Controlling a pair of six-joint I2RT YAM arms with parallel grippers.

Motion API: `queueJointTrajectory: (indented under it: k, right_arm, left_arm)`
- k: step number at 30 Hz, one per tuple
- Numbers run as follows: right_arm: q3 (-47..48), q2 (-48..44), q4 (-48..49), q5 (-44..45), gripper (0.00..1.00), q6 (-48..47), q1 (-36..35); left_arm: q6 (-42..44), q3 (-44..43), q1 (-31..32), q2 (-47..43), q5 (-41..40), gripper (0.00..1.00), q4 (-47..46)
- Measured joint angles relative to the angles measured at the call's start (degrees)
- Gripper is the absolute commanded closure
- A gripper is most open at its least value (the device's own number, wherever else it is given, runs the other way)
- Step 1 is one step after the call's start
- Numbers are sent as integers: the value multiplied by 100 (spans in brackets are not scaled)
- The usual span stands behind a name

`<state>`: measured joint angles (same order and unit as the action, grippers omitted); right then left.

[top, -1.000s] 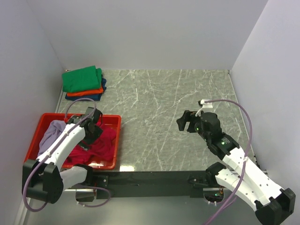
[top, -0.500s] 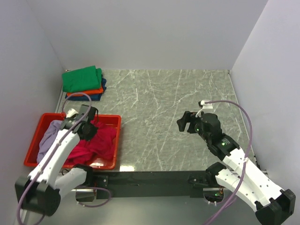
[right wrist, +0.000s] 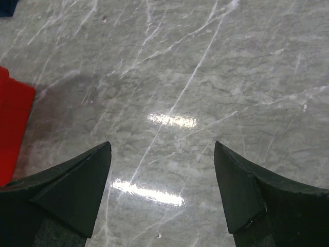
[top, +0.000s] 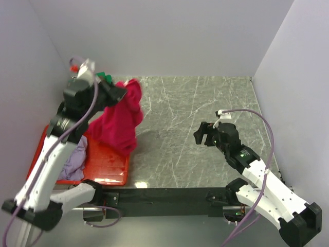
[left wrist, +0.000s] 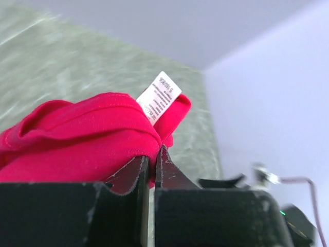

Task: Fold and stack the t-shirts
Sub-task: Move the tshirt to the center of the board

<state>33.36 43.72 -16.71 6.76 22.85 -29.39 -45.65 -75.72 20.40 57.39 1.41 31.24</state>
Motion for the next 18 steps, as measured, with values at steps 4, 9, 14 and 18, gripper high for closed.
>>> queueJointTrajectory:
  k: [4, 9, 14, 18]
  right_arm:
    - [2, 2, -7, 109, 13, 4, 17]
    - [9, -81, -155, 332, 13, 46, 42]
    - [52, -367, -332, 612, 13, 133, 55]
    - [76, -511, -422, 737, 13, 179, 57]
  left_arm:
    - [492, -1797, 940, 1279, 435, 100, -299]
    - [737, -3222, 1628, 2238, 946, 100, -723]
    - [754, -3161, 1873, 2332, 1069, 100, -1158]
    - [758, -1985, 1902, 1991, 592, 63, -1445]
